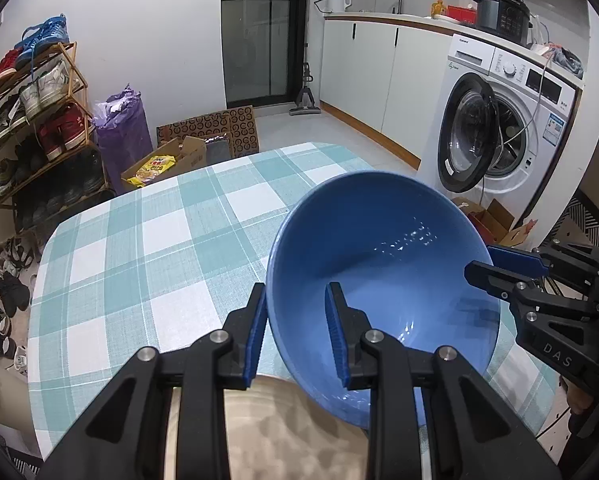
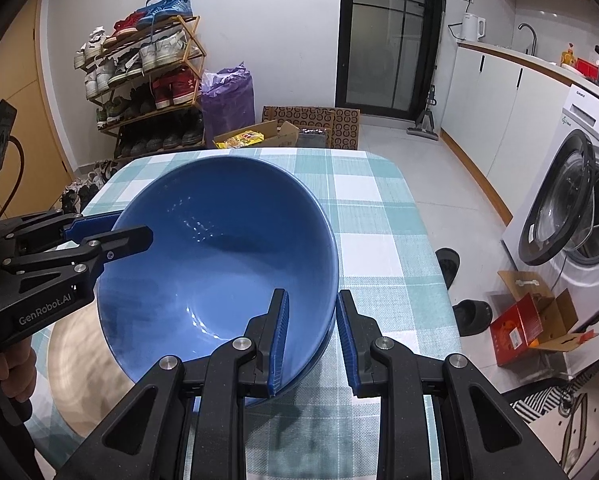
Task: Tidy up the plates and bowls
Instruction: 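Lower the held blue bowl into the other blue bowl with both tools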
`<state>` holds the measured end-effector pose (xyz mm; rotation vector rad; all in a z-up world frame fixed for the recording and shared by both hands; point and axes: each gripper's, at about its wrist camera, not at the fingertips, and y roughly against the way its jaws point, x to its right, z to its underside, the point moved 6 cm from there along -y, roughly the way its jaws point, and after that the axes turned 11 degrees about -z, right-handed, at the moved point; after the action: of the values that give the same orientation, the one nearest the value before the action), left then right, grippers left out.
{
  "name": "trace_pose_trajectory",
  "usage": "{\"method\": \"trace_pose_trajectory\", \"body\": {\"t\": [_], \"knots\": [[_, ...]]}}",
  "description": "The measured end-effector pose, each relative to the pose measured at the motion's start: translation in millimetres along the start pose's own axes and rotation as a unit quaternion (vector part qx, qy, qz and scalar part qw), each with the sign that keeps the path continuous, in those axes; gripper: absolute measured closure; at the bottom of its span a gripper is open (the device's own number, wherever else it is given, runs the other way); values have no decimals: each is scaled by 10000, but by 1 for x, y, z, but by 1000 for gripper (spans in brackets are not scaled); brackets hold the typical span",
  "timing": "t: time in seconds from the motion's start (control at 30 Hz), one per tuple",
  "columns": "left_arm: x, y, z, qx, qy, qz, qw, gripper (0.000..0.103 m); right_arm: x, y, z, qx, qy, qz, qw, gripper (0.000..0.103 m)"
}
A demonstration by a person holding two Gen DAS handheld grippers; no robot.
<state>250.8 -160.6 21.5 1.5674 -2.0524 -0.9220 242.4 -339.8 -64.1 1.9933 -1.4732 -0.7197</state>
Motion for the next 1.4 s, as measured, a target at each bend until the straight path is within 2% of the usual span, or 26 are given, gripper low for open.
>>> {"method": "trace_pose_trajectory", "body": {"t": [0.7, 1.4], "knots": [[4, -19, 7, -183, -52, -53, 9998, 76, 6, -21, 9, -181, -33, -11, 9998, 78], [12, -31, 16, -256, -343, -352, 9985, 76, 13, -25, 13, -217, -52, 24, 9997, 78]]}}
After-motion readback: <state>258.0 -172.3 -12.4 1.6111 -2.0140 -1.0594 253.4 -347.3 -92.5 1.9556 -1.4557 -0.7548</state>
